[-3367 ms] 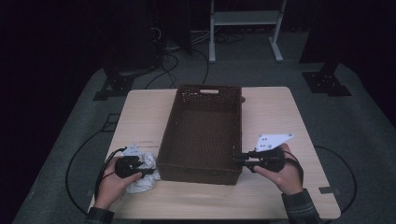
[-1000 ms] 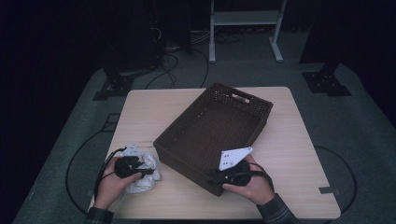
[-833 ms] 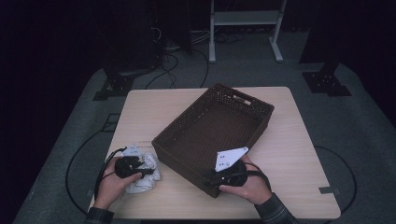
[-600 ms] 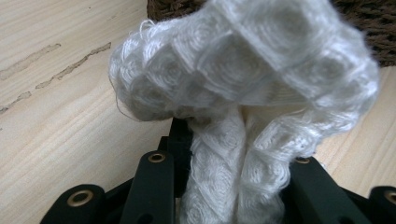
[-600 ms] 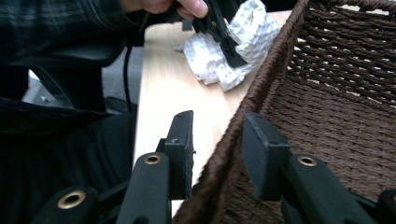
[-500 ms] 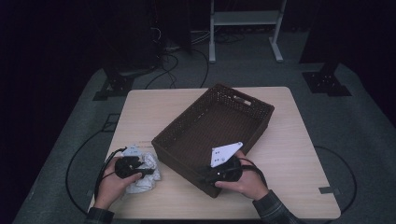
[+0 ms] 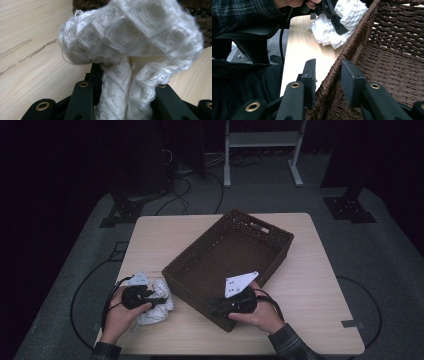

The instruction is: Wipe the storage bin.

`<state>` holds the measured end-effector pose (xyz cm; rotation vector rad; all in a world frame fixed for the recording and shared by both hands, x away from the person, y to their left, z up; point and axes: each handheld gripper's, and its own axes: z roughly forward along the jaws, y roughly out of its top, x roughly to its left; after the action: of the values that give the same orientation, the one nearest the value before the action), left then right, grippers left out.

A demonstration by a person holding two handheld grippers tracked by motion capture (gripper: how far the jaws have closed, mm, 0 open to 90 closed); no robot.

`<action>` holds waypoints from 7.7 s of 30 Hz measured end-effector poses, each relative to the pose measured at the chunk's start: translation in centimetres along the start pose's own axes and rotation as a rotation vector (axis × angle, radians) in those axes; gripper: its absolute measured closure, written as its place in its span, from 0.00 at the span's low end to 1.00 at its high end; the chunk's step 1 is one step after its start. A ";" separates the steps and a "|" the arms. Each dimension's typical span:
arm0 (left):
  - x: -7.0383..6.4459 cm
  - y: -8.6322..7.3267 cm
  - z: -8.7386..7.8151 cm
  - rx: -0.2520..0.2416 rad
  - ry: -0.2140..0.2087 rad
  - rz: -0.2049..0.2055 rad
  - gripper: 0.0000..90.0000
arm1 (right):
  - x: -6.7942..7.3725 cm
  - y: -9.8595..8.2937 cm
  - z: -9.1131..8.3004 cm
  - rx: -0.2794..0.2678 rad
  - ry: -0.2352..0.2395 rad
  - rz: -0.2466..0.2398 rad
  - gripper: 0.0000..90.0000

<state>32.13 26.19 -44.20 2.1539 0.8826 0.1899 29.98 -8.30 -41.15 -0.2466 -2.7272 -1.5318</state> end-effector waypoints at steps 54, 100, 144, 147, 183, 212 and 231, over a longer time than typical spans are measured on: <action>1.0 1.2 2.1 -0.012 0.042 -0.001 0.74 | 0.0 -0.1 0.0 -0.002 -0.004 -0.002 0.73; -0.4 1.3 -0.5 -0.192 0.024 0.030 0.75 | 0.0 -0.1 0.0 -0.004 -0.006 -0.005 0.73; -1.7 0.5 4.9 0.058 0.007 0.042 0.75 | 0.1 -0.1 0.0 -0.004 -0.010 -0.008 0.73; -2.0 0.7 4.5 0.031 0.000 0.039 0.75 | 0.1 -0.1 0.0 -0.005 -0.010 -0.008 0.73; -2.9 1.9 1.8 -0.123 -0.068 0.063 0.75 | 0.1 -0.1 0.0 -0.005 -0.011 -0.009 0.73; -3.5 1.0 5.3 0.085 -0.065 0.098 0.75 | 0.1 -0.1 0.0 -0.006 -0.010 -0.007 0.73; -5.5 2.8 1.3 -0.090 -0.095 0.151 0.75 | 0.1 -0.1 0.0 -0.007 -0.010 -0.006 0.73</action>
<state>30.02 20.56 -42.30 2.1276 0.6463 0.1967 29.89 -8.38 -41.24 -0.2470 -2.7336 -1.5460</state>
